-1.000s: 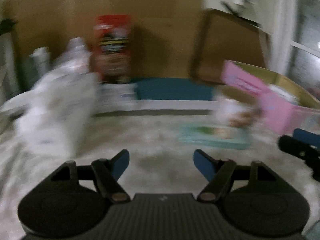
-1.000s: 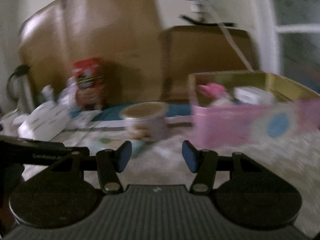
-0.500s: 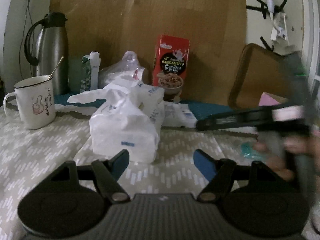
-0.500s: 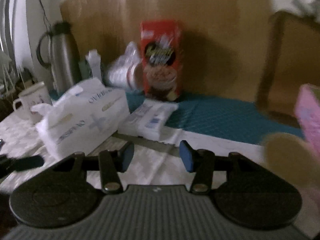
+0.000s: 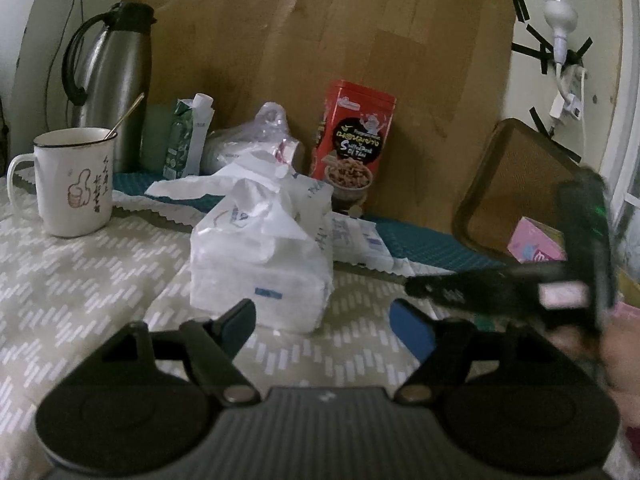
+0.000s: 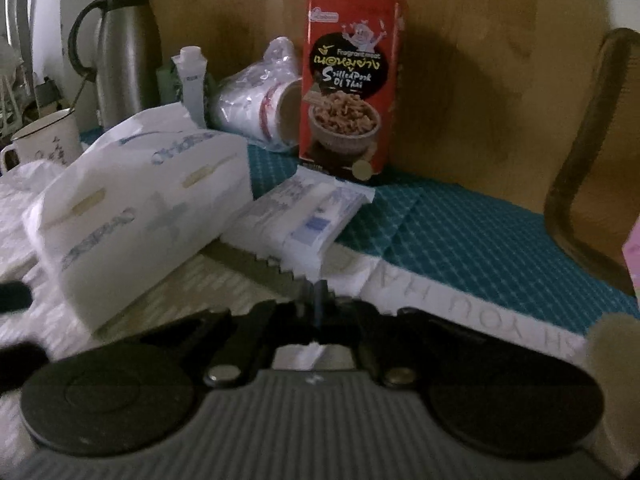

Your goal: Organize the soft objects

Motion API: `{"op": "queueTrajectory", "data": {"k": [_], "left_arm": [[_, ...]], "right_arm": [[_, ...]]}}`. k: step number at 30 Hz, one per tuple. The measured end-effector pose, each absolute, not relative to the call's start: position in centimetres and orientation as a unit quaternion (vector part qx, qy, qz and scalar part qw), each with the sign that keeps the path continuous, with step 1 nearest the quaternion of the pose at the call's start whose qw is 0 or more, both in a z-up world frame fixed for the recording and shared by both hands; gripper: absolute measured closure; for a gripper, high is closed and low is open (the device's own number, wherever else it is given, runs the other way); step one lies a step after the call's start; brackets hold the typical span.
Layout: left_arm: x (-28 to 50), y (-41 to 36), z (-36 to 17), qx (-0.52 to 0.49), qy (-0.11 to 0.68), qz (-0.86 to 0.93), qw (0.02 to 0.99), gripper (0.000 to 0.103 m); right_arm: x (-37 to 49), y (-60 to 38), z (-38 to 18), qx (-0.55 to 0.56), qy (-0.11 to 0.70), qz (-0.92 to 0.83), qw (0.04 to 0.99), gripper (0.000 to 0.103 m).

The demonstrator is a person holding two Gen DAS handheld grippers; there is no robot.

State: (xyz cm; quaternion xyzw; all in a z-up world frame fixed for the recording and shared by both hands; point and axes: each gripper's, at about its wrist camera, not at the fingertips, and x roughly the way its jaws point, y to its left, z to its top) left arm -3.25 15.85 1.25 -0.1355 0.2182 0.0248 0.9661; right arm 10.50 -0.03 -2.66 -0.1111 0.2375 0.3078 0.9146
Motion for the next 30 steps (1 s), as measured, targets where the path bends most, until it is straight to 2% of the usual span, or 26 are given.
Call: {"op": "queueTrajectory", "data": {"k": [8,12,15,16,17,22,26,29,30], "left_arm": [[-3.1,16.8,1.0,-0.167,0.228,0.026,0.959,0.026],[-3.1,16.9,1.0,-0.173,0.23,0.029,0.957,0.02],[-3.1,16.7,1.1,-0.165,0.227,0.037,0.959,0.02],[-3.2,16.6,1.1,-0.161,0.225,0.037,0.96,0.02],[-3.3,16.4,1.1,-0.157,0.223,0.036,0.961,0.02],[-3.2,16.3,1.3,-0.149,0.219,0.033,0.964,0.019],[-3.2,16.6,1.3,-0.157,0.217,0.02,0.963,0.019],[-3.3,16.9,1.3,-0.166,0.214,0.009,0.962,0.017],[-3.4,17.0,1.3,-0.17,0.214,0.005,0.962,0.017]], "right_arm": [[4.7,-5.1,-3.0,-0.115,0.234,0.336,0.905,0.101],[2.6,-6.6,-2.8,-0.13,0.219,0.343,0.904,0.1],[4.3,-6.7,-1.1,-0.09,0.213,0.325,0.917,0.087],[5.4,-6.7,-0.6,-0.064,0.22,0.317,0.92,0.072],[6.7,-6.6,-0.1,-0.037,0.226,0.312,0.922,0.062],[13.2,-2.7,1.0,0.014,0.237,0.285,0.929,0.053],[18.6,0.9,0.8,0.061,0.286,0.256,0.921,0.046],[21.1,3.0,0.3,0.075,0.314,0.248,0.913,0.035],[21.9,3.8,0.1,0.077,0.322,0.244,0.912,0.034]]}}
